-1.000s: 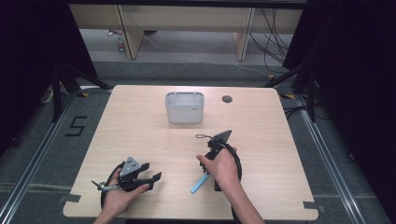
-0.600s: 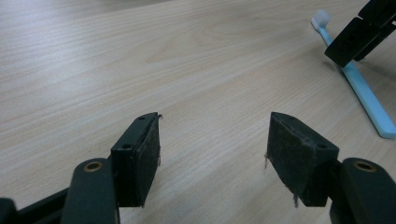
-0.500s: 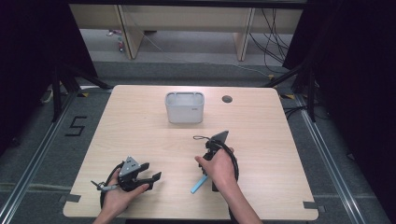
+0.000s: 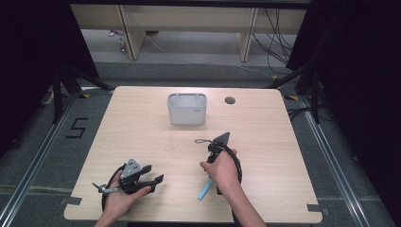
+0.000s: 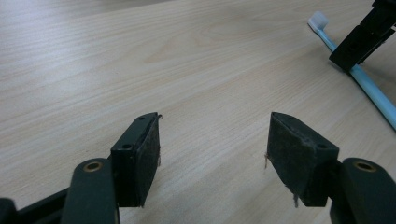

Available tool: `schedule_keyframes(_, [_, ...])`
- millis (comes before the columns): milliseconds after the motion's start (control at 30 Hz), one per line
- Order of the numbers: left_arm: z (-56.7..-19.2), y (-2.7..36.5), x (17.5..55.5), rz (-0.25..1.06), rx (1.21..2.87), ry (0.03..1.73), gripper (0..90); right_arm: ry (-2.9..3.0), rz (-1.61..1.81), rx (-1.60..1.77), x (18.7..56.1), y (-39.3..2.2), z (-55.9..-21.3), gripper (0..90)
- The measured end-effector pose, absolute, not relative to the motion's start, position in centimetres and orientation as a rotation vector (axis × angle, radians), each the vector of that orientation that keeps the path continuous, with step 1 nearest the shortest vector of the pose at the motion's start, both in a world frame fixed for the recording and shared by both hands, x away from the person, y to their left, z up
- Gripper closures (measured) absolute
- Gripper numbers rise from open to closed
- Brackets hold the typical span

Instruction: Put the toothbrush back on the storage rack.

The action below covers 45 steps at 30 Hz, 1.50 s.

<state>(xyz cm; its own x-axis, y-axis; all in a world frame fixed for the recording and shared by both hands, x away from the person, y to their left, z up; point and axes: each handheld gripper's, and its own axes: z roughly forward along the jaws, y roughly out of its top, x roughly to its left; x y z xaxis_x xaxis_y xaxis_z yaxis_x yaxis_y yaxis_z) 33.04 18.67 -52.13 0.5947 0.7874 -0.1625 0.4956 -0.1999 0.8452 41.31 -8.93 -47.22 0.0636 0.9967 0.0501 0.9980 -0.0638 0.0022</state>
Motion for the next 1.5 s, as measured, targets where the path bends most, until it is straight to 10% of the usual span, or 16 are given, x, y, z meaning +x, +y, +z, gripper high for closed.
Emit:
schedule_keyframes(467, [-52.1,18.7,33.1,0.373,1.853,1.032,34.1,-2.261,-0.067,-2.092,41.2,-10.4,-47.5,78.2])
schedule_keyframes(1500, [-51.9,18.8,33.0,0.399,1.844,1.022,34.6,-2.427,-0.340,-1.996,40.2,-13.4,-45.3,78.8])
